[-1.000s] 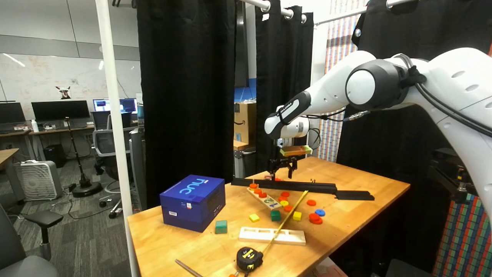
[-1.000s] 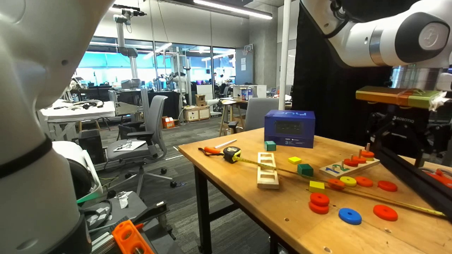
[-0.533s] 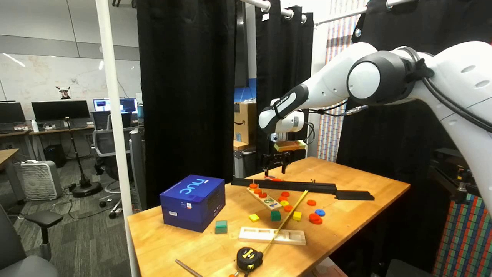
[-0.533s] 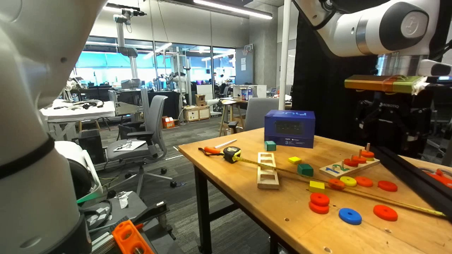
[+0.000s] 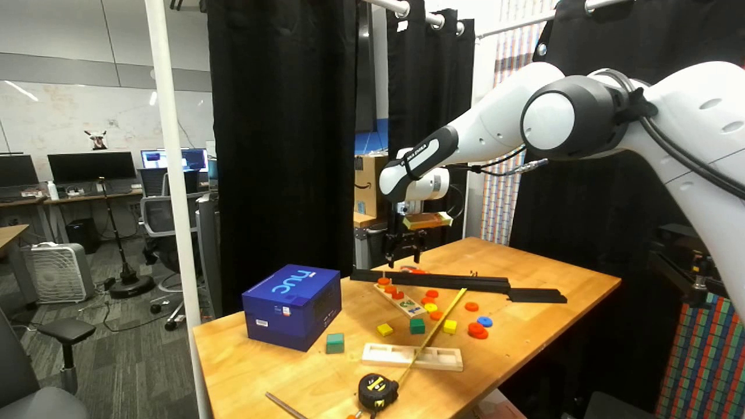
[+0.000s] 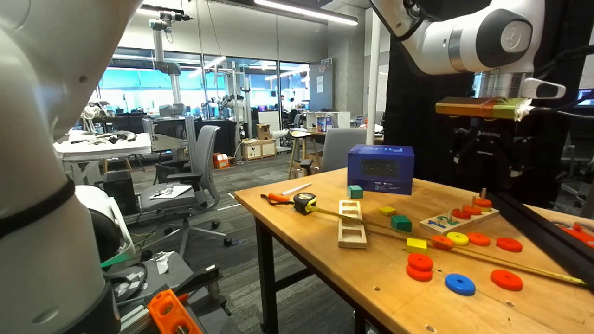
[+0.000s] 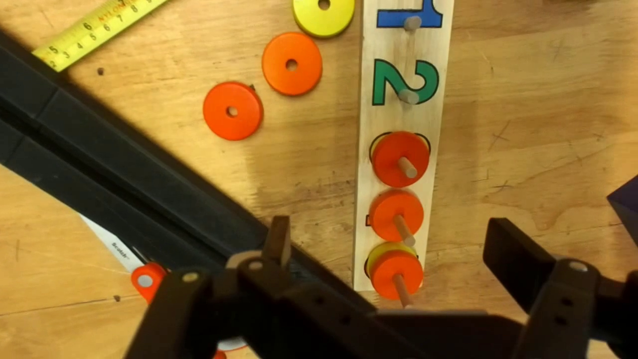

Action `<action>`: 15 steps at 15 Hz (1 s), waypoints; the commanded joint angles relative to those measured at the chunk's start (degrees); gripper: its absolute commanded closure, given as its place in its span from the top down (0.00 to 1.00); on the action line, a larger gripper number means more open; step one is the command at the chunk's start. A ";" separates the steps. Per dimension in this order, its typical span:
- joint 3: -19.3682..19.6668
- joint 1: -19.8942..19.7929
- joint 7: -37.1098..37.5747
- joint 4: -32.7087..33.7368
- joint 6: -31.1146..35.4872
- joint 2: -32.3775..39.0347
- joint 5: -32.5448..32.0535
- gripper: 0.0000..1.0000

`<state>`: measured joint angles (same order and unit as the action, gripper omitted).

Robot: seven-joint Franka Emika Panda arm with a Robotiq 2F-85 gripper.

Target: Pick two orange rings on the object and put them on the table

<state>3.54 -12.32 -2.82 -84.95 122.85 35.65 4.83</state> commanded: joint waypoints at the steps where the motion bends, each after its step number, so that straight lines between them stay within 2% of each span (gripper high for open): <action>1: 0.07 1.10 0.10 1.42 -1.19 -0.06 0.00 1.00; 15: -1.34 1.43 -4.64 7.50 -3.07 6.31 -0.11 1.00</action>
<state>2.64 -10.67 -6.02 -81.57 122.02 39.62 4.83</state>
